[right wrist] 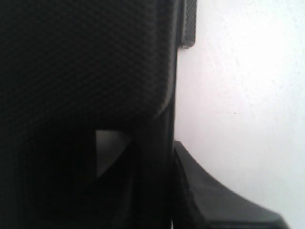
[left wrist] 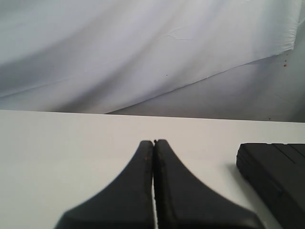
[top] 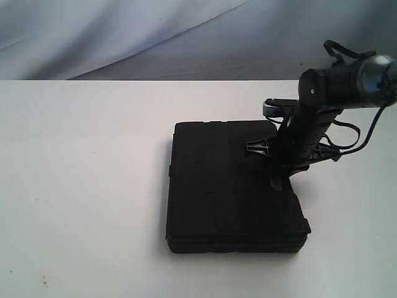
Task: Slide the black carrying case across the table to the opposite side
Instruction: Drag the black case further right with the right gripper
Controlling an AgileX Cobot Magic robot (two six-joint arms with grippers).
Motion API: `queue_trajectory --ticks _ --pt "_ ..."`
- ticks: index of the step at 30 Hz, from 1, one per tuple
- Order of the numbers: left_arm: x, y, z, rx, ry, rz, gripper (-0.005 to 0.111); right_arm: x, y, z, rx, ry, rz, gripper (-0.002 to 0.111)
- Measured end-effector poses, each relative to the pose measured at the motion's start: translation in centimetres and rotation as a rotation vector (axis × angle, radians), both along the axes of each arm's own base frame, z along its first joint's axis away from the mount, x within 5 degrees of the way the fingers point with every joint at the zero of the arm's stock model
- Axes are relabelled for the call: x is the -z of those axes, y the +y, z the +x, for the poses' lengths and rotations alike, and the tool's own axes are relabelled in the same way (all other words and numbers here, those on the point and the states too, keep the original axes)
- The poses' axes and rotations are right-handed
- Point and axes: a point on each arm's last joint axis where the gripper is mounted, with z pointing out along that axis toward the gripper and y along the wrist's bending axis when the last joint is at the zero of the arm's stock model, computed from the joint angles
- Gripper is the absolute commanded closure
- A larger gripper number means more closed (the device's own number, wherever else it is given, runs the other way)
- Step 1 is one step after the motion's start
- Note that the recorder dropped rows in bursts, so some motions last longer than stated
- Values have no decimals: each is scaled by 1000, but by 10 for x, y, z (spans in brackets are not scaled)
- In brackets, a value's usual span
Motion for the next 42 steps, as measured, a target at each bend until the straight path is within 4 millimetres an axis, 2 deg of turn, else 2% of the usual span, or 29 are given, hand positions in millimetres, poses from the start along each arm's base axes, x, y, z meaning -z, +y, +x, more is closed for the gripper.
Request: queue_trajectory --ticks 42 --pt "0 0 0 0 0 0 107 1 -67 22 21 9 -47 108"
